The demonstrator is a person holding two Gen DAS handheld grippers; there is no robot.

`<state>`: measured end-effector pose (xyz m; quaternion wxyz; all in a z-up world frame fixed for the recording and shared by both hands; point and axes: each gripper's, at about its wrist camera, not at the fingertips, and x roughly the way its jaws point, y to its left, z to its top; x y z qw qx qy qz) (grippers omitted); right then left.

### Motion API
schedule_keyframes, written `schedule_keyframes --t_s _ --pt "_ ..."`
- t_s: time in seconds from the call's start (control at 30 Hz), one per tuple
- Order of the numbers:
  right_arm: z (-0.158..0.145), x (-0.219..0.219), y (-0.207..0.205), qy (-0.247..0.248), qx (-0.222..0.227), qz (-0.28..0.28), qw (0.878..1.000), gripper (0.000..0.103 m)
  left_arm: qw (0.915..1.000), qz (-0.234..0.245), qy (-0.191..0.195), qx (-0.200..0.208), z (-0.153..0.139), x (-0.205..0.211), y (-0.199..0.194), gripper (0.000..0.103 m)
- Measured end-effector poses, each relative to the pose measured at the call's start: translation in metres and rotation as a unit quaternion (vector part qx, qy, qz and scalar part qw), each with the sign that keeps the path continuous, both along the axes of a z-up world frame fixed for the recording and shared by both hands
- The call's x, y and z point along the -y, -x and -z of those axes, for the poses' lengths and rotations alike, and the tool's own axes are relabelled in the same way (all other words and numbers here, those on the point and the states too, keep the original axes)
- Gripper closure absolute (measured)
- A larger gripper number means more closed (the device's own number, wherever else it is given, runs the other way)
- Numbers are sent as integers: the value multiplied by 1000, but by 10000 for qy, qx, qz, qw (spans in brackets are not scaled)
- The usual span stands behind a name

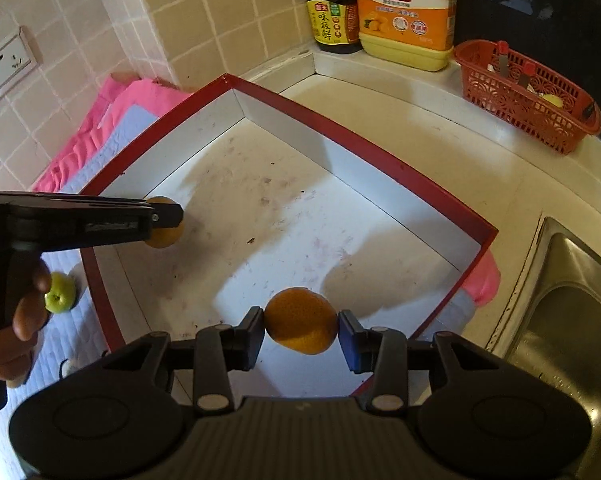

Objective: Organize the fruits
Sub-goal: 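Carry both fruits over the red box and open the left gripper to drop its fruit, then open the right gripper to drop the mandarin into the box, then move both open grippers back over the fruit on the mat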

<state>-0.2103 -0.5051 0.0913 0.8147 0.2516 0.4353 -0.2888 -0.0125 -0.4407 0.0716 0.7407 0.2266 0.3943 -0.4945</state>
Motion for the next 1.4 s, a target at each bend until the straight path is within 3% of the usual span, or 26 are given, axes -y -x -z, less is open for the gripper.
schedule_keyframes --t_s 0.2,0.23,0.27,0.63,0.9,1.1,1.23,1.4 --pt "0 -4 -7 39 -117 -104 9999 57 9999 -106 -60 36 7 -1 -2 52" --pt "-2 -4 -6 1 -100 -97 9999 50 9998 -187 -45 35 5 -2 -3 35" --pt "-3 -3 -5 -6 -76 -96 9999 44 9997 -256 -4 64 3 -4 -3 30" --pt "-22 -16 -4 330 31 -227 9992 40 9982 -341 401 292 -33 -34 2 29" --pt "-41 -38 -13 661 129 -478 9966 40 9920 -621 901 629 -74 -87 7 28" --pt "-69 -68 -30 1044 301 -836 9906 40 9776 -1257 1489 791 -115 -166 8 28" --pt "-92 -97 -47 1320 512 -1132 9834 39 9629 -1672 1796 1120 -141 -230 9 28" --pt "-113 -141 -70 1594 770 -1636 9705 36 9386 -2348 1930 1632 -166 -305 11 26"
